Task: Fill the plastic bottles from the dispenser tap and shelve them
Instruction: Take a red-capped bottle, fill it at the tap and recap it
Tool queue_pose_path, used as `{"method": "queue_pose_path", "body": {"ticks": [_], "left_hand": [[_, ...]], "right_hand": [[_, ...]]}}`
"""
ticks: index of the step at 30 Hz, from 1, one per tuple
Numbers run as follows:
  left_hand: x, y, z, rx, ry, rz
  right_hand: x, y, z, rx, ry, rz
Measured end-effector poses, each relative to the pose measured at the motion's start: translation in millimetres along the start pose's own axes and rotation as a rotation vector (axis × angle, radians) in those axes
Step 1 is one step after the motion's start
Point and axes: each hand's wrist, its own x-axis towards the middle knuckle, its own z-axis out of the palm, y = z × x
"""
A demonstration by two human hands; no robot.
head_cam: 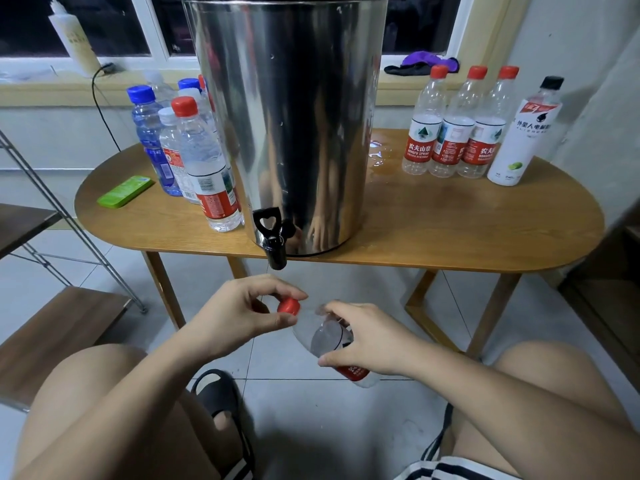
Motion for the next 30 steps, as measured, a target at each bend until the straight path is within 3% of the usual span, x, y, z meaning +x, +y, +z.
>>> {"method": "queue_pose_path", "body": {"ticks": [10,14,22,27,30], "left_hand": [[4,-3,-6,0.126,0.198,0.042],[4,3,-4,0.113,0.282,-0.024],[6,4,1,0.18,0.303,-0.051],[6,-3,-10,0.033,0.129,0.002],[5,0,-9,0.139,0.22,0.011]], "right_hand": [[8,0,-1,0.049,0.159,-0.063],[9,-1,2,0.013,0.203,-0.07],[11,-1,5,-0.058,0.237,-0.051],[16,0,2,-0.032,0.218,-0.026],[17,0,5,-0.019,0.213,-0.022]]}}
